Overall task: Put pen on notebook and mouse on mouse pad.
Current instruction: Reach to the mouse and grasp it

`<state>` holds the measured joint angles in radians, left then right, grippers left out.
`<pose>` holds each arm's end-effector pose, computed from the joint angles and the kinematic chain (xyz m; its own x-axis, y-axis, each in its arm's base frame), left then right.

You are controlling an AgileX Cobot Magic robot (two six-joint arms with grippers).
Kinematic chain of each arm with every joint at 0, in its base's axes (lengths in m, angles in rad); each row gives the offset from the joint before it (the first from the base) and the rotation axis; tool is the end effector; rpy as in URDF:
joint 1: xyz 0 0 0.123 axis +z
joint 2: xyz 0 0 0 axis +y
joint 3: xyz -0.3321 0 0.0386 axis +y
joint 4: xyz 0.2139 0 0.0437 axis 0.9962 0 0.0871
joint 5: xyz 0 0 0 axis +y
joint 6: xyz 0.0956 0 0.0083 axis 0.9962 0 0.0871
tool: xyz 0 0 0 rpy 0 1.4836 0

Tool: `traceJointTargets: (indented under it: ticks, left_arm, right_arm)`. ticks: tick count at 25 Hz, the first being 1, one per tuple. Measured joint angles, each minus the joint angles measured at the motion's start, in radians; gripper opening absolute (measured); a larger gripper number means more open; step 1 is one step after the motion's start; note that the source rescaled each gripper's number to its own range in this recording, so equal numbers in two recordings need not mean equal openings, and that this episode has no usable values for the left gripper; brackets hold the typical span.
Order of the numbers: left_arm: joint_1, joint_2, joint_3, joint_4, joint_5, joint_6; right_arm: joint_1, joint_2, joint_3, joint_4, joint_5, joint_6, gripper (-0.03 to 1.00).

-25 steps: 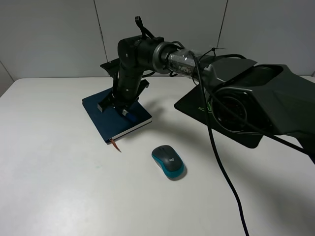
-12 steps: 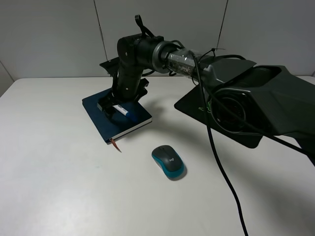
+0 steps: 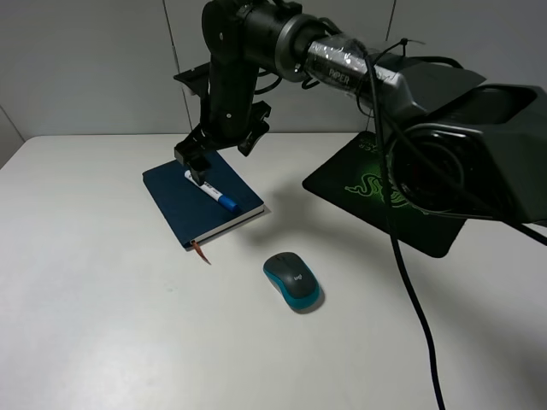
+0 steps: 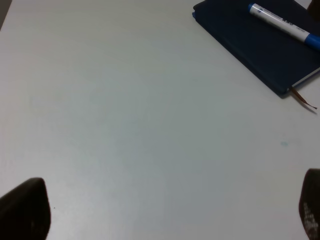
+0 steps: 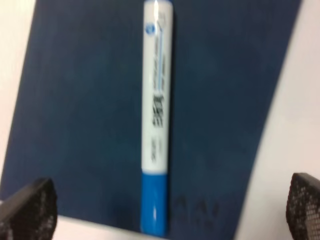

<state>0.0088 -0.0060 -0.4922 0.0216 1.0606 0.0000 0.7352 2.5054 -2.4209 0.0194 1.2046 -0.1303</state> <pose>-0.0800 0.0011 0.2563 -0.4577 0.0065 -0.8891 -0.0207 0.9996 0.0180 0.4004 0.3644 0.2252 -0.6034 -0.7115 -0.3600 -0.7555 0.6546 -0.0276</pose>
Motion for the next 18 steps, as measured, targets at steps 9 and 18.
traceJointTargets:
  ticks: [9, 18]
  left_arm:
    - [0.0, 0.0, 0.0, 0.0, 0.0, 0.0]
    - [0.0, 0.0, 0.0, 0.0, 0.0, 0.0]
  right_arm:
    - [0.0, -0.119, 0.198, -0.012, 0.007, -0.016, 1.0]
    - [0.0, -0.28, 0.518, -0.012, 0.01, 0.014, 1.0]
